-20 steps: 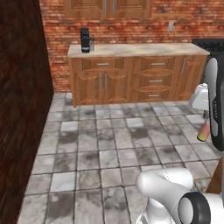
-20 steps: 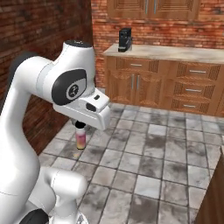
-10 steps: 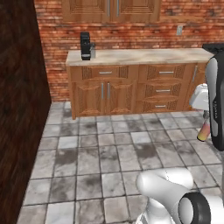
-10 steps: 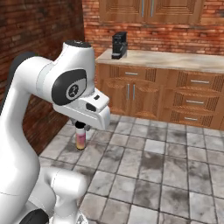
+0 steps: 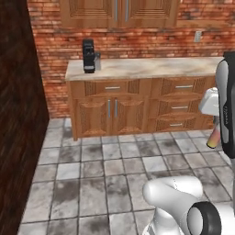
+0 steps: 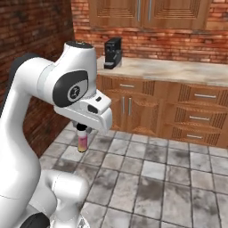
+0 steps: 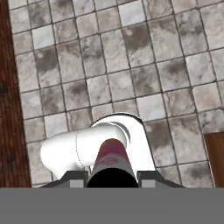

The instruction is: Place the large bottle from the dining counter next to the other large bottle outside the sink, and place the small bottle from the dining counter next to the other small bottle inside the sink.

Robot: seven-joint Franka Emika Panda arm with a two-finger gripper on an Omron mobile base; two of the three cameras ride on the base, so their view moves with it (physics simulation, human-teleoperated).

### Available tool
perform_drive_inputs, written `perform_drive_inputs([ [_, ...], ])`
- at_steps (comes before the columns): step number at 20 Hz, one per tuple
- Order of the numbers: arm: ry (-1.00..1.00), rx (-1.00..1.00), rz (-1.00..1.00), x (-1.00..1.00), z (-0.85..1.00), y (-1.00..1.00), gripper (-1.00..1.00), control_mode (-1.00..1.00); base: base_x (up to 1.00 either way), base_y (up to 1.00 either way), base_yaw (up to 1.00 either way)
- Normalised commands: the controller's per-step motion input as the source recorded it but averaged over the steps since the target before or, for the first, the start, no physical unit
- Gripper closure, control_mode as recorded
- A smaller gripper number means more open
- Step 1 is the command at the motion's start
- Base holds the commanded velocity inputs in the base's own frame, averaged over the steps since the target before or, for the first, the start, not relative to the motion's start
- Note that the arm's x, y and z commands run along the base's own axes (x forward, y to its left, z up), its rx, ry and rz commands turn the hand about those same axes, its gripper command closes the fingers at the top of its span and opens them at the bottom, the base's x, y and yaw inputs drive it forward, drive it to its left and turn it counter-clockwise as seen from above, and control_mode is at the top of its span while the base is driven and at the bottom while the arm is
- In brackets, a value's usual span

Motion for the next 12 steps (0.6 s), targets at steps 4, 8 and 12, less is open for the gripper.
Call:
perform_drive_inputs([
  [4,0.0,0.0,0.0,0.0,0.0,0.0,1.0,1.0,0.58,0.11,-0.16],
  [8,0.0,0.0,0.0,0.0,0.0,0.0,1.0,1.0,0.02,0.01,-0.25],
  [12,0.0,0.0,0.0,0.0,0.0,0.0,1.0,1.0,0.0,0.0,-0.25],
])
